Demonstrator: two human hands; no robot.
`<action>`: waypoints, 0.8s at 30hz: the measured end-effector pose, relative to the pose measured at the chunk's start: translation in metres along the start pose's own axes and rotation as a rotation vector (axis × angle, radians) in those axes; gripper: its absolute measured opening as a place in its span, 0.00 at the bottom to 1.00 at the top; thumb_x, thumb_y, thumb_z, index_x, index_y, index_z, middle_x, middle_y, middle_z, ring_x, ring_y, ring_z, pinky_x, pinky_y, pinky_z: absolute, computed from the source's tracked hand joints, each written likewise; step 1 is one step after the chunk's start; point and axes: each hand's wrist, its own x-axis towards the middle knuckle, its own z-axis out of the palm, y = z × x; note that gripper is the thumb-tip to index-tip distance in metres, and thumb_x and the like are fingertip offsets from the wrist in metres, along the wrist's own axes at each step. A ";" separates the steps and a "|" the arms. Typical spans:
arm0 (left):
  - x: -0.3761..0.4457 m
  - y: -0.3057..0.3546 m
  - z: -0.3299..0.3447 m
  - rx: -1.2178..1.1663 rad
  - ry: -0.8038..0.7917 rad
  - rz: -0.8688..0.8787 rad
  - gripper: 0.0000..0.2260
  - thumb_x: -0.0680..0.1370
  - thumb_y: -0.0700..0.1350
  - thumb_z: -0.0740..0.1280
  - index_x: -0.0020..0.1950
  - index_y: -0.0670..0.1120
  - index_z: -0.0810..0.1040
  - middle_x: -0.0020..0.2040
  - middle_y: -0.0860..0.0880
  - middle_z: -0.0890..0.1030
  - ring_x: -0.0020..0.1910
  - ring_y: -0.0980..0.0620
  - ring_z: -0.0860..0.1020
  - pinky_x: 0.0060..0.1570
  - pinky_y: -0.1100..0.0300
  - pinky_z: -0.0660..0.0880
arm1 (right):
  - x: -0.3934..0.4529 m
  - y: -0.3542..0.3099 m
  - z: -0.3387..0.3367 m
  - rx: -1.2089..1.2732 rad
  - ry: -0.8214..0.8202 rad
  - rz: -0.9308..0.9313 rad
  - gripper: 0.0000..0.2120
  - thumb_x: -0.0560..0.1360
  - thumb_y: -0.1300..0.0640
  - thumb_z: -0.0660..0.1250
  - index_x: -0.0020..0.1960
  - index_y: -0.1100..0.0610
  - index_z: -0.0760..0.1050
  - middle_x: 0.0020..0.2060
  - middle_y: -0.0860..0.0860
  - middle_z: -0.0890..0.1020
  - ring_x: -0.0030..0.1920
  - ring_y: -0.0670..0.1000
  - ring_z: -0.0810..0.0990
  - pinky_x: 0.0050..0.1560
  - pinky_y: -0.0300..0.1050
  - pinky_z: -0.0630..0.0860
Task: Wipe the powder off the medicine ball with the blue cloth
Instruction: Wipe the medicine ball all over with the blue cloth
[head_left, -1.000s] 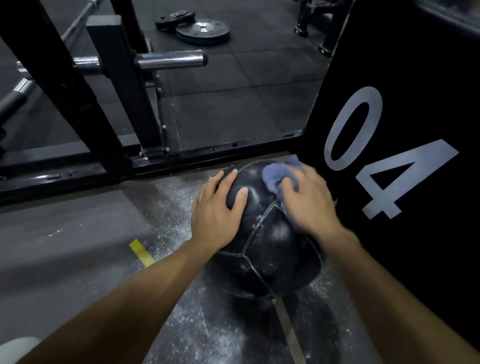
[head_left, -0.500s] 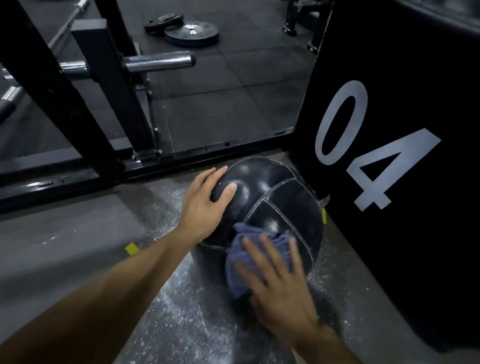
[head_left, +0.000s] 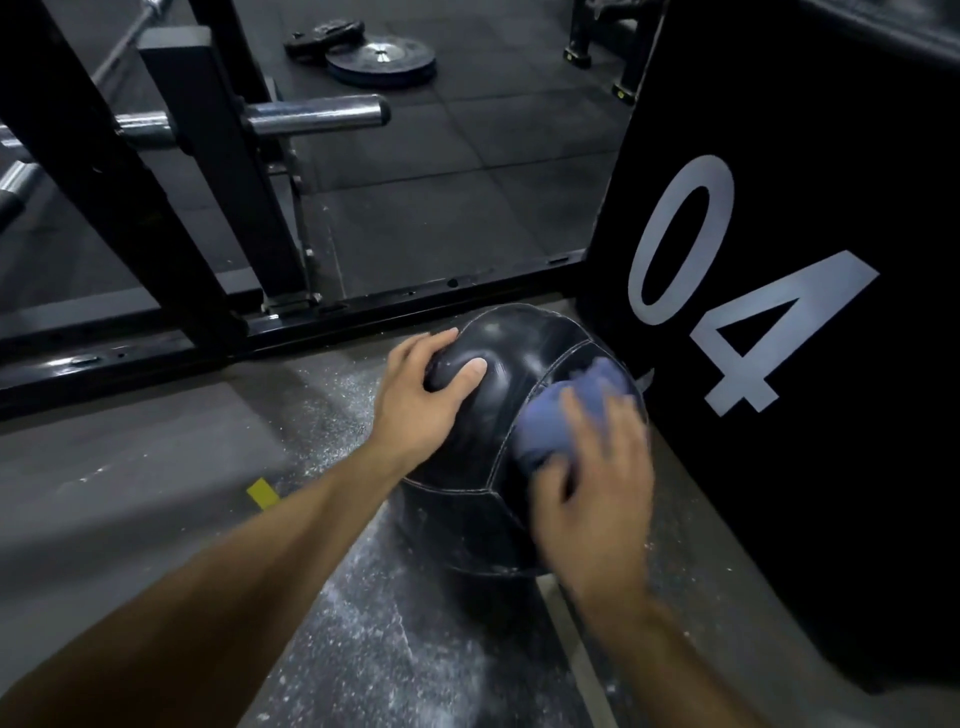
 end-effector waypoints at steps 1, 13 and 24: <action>0.003 0.002 -0.002 -0.010 -0.004 -0.002 0.25 0.73 0.63 0.75 0.69 0.60 0.79 0.68 0.57 0.70 0.66 0.61 0.73 0.75 0.59 0.66 | -0.015 -0.008 0.008 -0.128 -0.074 -0.197 0.33 0.75 0.49 0.63 0.80 0.52 0.71 0.83 0.55 0.64 0.85 0.58 0.56 0.83 0.65 0.53; -0.004 -0.015 -0.012 0.036 -0.014 0.108 0.20 0.77 0.53 0.76 0.68 0.56 0.79 0.68 0.54 0.73 0.61 0.76 0.71 0.61 0.81 0.63 | 0.064 -0.014 -0.006 -0.267 -0.201 -0.019 0.33 0.76 0.48 0.54 0.81 0.47 0.68 0.84 0.53 0.63 0.84 0.58 0.58 0.83 0.67 0.52; -0.020 -0.011 -0.019 -0.028 -0.077 0.055 0.27 0.74 0.65 0.70 0.73 0.60 0.75 0.71 0.62 0.69 0.71 0.67 0.69 0.63 0.78 0.61 | -0.041 0.024 -0.007 0.492 0.041 0.903 0.24 0.84 0.50 0.54 0.79 0.47 0.66 0.79 0.47 0.67 0.76 0.48 0.67 0.75 0.45 0.61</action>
